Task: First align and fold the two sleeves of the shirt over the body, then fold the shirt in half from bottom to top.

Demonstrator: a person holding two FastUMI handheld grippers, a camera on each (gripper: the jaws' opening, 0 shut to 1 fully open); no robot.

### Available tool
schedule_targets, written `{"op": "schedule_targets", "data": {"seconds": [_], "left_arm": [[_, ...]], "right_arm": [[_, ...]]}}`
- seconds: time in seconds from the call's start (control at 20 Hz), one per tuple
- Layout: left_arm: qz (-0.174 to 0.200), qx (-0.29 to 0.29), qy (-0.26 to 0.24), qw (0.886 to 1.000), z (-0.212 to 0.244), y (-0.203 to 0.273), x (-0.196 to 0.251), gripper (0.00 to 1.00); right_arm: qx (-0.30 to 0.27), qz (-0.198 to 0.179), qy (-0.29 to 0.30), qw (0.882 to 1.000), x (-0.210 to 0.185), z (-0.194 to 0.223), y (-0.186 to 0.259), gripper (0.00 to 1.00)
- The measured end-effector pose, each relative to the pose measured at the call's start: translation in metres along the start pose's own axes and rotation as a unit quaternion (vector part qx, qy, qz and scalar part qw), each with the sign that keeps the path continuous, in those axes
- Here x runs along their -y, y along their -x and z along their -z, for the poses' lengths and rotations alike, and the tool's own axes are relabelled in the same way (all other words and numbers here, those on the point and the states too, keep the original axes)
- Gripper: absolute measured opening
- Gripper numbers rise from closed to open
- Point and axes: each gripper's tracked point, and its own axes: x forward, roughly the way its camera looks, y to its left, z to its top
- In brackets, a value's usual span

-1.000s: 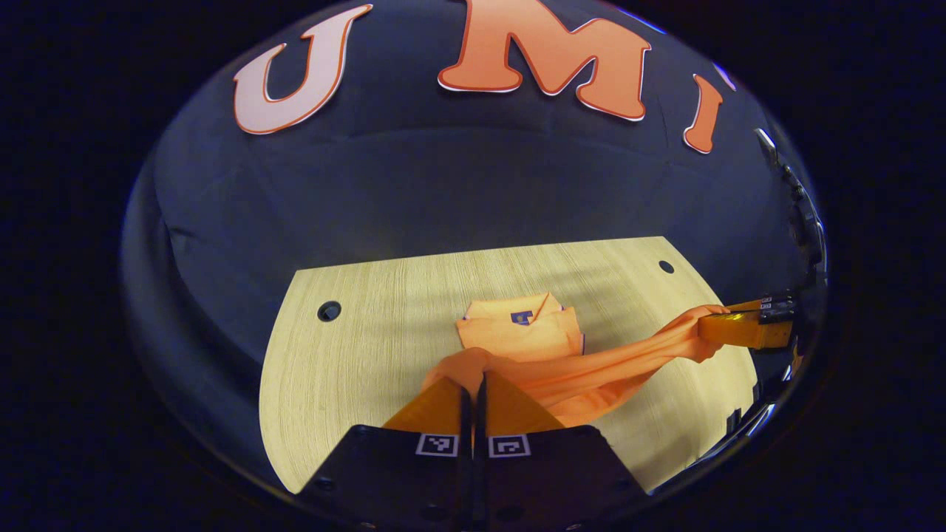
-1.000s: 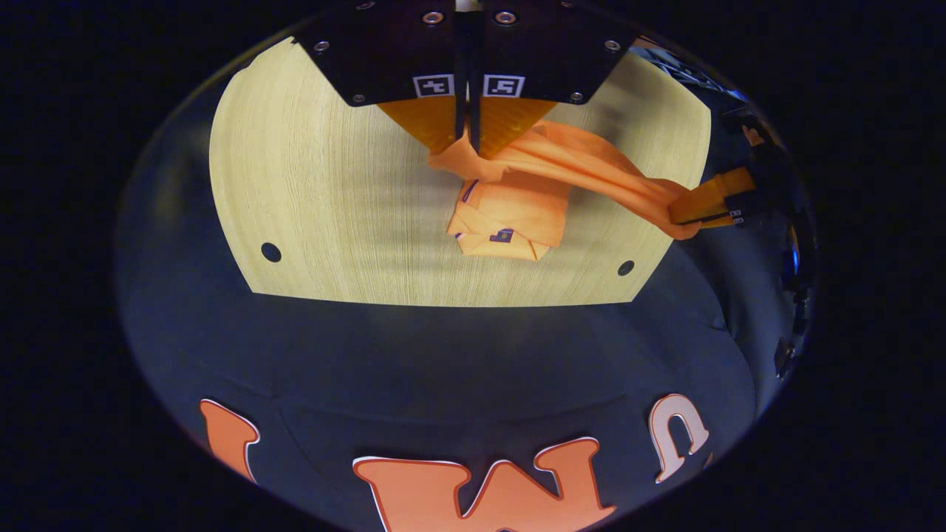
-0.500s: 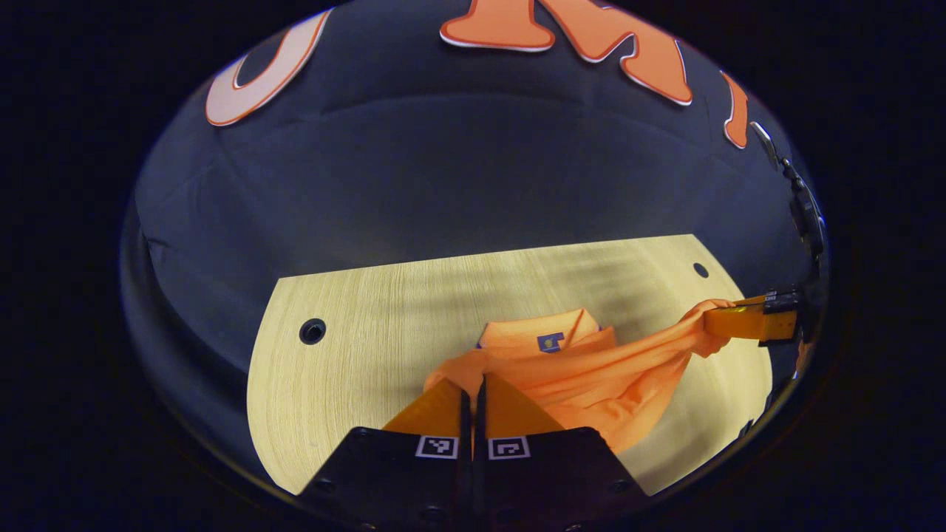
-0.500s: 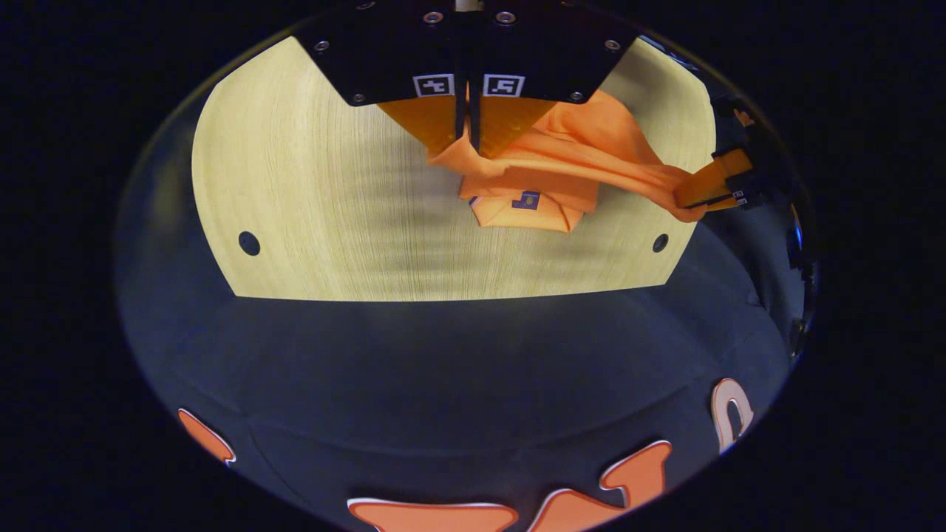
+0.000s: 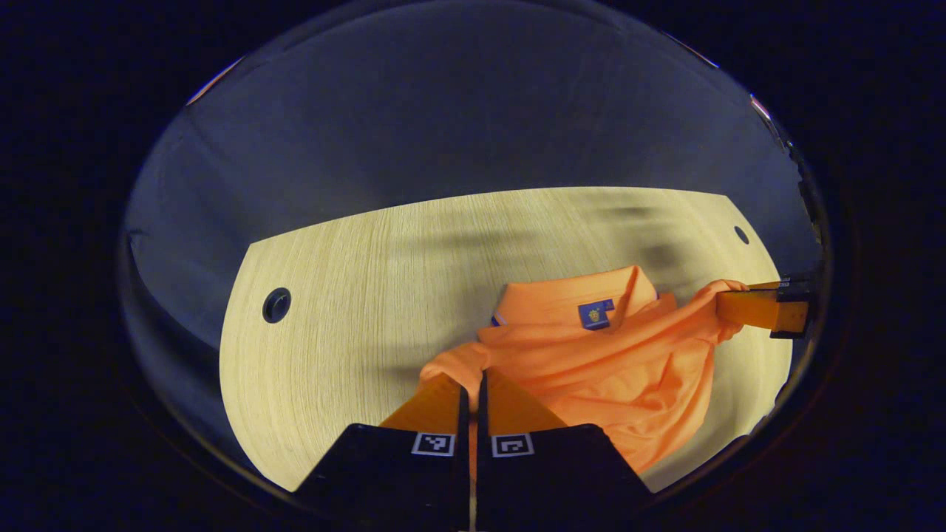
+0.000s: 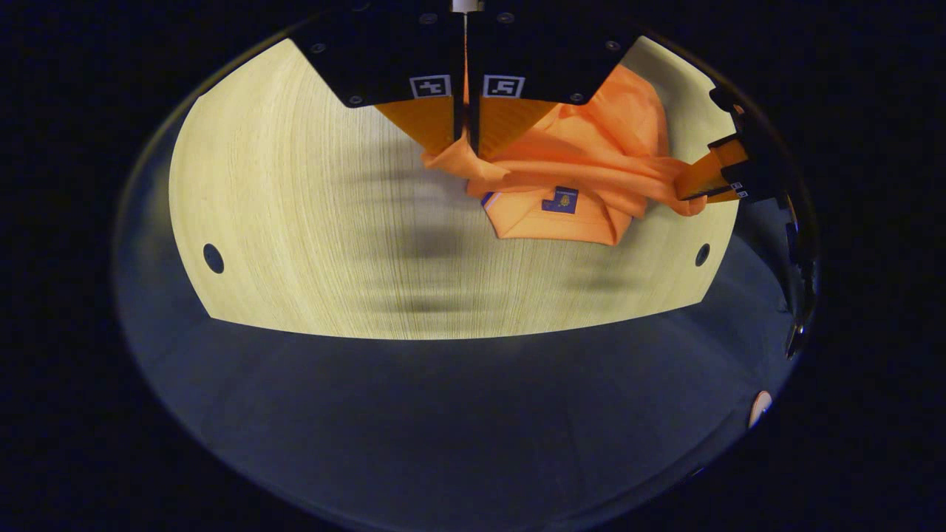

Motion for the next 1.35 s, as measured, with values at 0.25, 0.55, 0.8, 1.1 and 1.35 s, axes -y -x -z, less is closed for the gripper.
{"op": "schedule_targets", "data": {"seconds": [0.25,0.55,0.8,1.1,1.35], "left_arm": [[0.022,-0.013,0.034,0.999,0.011,0.005,-0.002,0.7],[-0.014,0.033,0.07,0.997,-0.001,0.037,-0.026,0.98],[-0.029,0.089,0.089,0.992,-0.021,0.092,-0.04,0.98],[-0.037,0.186,0.085,0.978,-0.045,0.177,-0.036,0.98],[-0.04,0.278,0.074,0.957,-0.06,0.266,-0.023,0.98]], "right_arm": [[0.002,0.004,-0.004,1.0,0.0,0.001,-0.004,0.13],[0.017,0.005,-0.022,1.0,0.003,-0.001,0.023,1.0],[0.072,0.005,-0.009,0.997,0.004,-0.011,0.075,1.0],[0.148,-0.011,-0.018,0.989,0.005,-0.015,0.164,1.0],[0.226,-0.026,-0.02,0.974,0.004,-0.019,0.235,0.99]]}}
